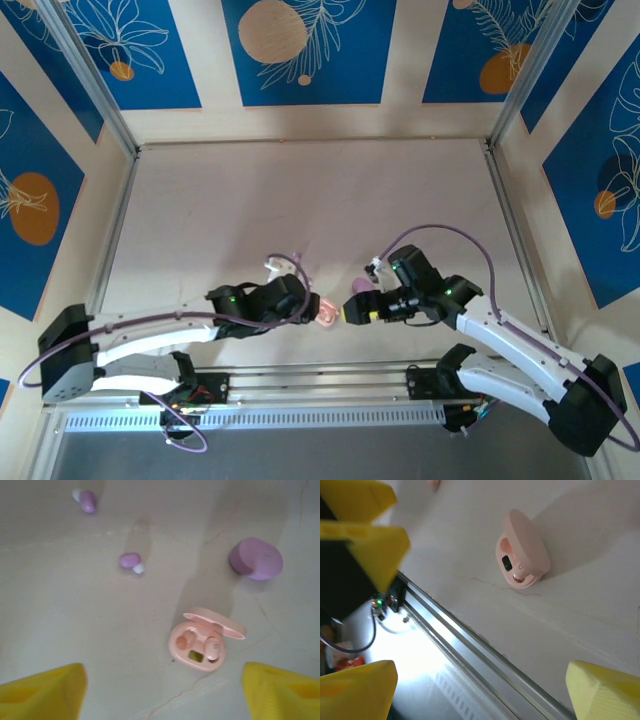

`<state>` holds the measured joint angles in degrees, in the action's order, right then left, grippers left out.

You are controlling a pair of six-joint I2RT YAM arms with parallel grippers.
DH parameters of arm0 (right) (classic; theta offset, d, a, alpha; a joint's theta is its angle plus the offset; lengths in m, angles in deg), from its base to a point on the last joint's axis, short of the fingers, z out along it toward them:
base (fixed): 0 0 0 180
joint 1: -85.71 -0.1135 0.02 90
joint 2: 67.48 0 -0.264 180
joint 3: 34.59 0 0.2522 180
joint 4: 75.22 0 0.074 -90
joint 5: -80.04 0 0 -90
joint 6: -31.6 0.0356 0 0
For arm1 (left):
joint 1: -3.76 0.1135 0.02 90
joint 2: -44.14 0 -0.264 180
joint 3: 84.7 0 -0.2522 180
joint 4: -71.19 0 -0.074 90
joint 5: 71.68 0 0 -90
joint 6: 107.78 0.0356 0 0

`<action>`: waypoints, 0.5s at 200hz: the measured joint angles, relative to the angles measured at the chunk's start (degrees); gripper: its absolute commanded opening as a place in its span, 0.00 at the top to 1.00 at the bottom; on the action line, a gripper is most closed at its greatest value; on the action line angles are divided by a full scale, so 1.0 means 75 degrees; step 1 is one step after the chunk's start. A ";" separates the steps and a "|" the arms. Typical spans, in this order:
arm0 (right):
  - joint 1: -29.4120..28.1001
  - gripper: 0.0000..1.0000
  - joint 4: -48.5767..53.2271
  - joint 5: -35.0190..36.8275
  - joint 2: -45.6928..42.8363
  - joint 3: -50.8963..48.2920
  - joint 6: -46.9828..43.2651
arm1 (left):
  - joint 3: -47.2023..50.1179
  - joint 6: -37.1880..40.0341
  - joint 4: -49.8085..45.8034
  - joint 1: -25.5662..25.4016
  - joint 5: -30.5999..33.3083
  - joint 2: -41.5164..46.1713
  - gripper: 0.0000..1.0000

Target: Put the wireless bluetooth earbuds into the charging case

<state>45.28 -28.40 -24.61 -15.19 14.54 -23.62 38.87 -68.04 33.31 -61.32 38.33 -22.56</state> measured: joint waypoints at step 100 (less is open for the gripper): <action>-0.1483 0.09 -0.0356 0.1434 0.0871 0.0903 -0.0210 | 0.0481 0.0184 -0.1320 0.1824 -0.1000 0.1376 0.00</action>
<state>34.16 -31.07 -13.86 -8.65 21.32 -25.19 42.47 -66.67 23.41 -47.64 30.83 -12.24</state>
